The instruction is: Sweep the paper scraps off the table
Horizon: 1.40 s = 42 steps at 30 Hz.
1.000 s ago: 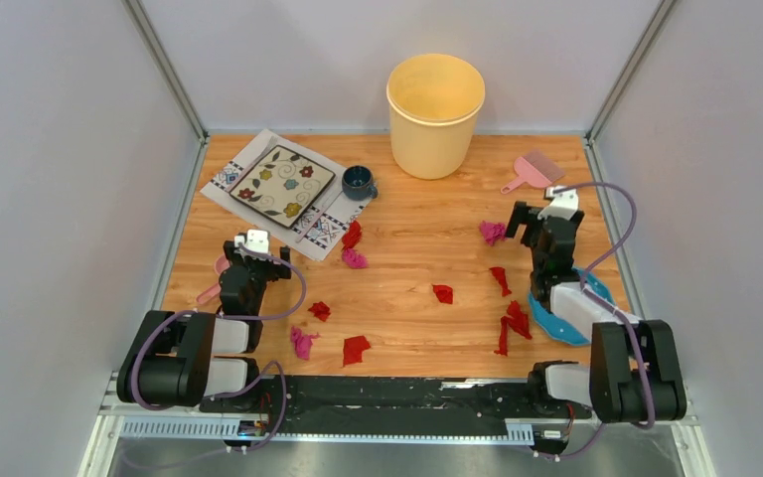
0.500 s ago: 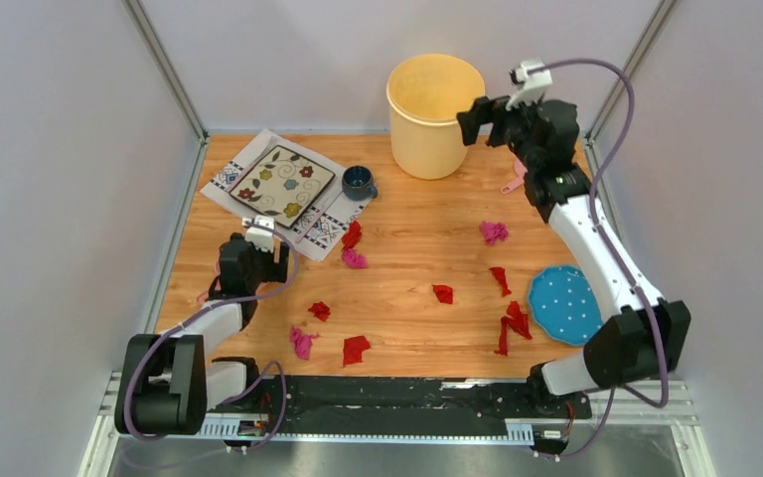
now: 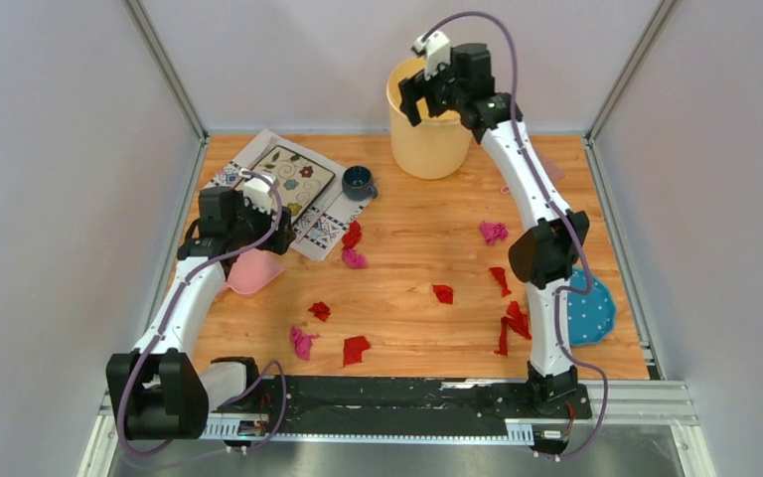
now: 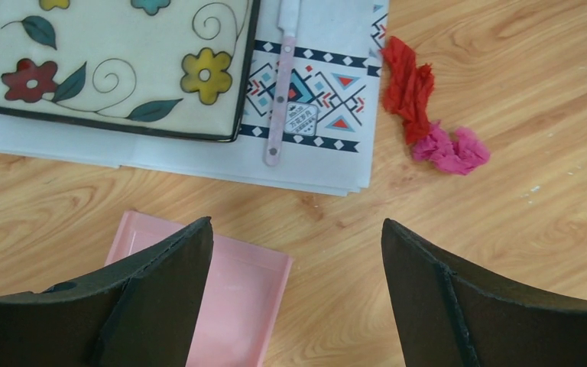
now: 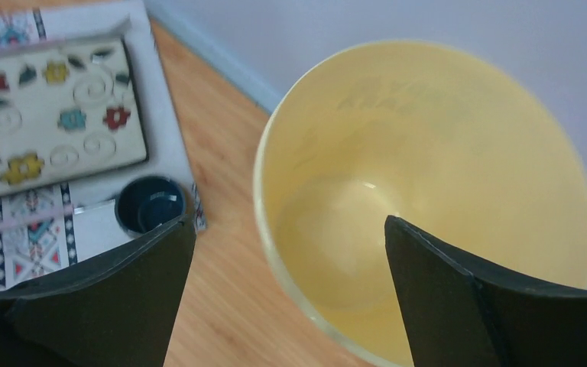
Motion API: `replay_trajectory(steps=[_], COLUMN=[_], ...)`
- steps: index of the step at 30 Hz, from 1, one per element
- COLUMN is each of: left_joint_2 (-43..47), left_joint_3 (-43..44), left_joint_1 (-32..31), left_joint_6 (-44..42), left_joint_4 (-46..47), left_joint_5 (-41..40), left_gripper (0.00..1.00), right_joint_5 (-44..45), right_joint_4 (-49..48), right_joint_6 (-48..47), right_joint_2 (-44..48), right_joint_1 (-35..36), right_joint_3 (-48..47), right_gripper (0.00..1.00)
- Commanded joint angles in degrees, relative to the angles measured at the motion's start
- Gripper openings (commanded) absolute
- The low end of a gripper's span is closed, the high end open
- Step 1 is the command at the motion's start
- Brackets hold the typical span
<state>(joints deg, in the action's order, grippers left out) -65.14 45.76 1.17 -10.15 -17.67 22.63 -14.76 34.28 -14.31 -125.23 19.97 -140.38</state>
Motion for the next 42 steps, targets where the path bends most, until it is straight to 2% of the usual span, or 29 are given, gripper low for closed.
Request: replay_trajectory(steps=[1,6,8,17,24,27,28,30,31,32,35,42], left_joint_2=[0.2,0.2,0.2,0.5,0.5,0.2,0.1,0.1,0.0,0.1,-0.1,0.8], left_joint_3=[5.2,5.3,4.9,4.8,3.9,3.9,4.0,4.0,3.9,3.6,3.4,3.6], left_joint_1=[0.2,0.2,0.2,0.2,0.3,0.2,0.3,0.3,0.2,0.1,0.3,0.2], left_joint_6=[0.1,0.0,-0.6,-1.2,-0.9,-0.7,-0.7,-0.7,-1.1,-1.1,-1.5,-2.0], left_joint_4=[-9.5,-9.8,-10.0,-10.6,-10.0,-9.9,-9.9,-9.8,-9.5,-9.3,-9.2,-10.2], left_joint_5=[3.7,2.7,3.3,3.6,2.9,2.2,2.2,2.2,2.0,1.8,1.4,2.4], left_gripper=[0.88,0.88,0.88,0.88,0.87,0.87,0.87,0.87,0.87,0.87,0.87,0.87], right_joint_5=[0.4,17.8,20.0,16.9,13.9,13.4,13.2,14.0,16.8,18.6,17.8,7.7], right_joint_4=[7.0,8.4,7.5,3.3,6.8,9.7,10.1,11.1,11.1,10.2,10.3,14.5], right_joint_6=[-12.2,-20.9,-21.8,-22.8,-21.6,-22.5,-22.7,-23.4,-23.7,-23.5,-23.7,-20.1], right_joint_2=[-1.6,-7.7,-8.6,-7.0,-8.9,-8.5,-7.9,-7.4,-6.9,-6.3,-3.7,4.6], right_joint_1=[4.8,7.9,8.2,8.1,7.0,7.1,7.0,7.1,7.4,7.5,7.7,8.4], right_joint_3=[1.0,-4.1,-4.8,-4.2,-4.5,-3.8,-3.4,-2.7,-1.8,-1.0,1.2,4.6], right_gripper=[1.00,1.00,1.00,1.00,1.00,0.87,0.70,0.44,0.15,0.00,0.00,0.00])
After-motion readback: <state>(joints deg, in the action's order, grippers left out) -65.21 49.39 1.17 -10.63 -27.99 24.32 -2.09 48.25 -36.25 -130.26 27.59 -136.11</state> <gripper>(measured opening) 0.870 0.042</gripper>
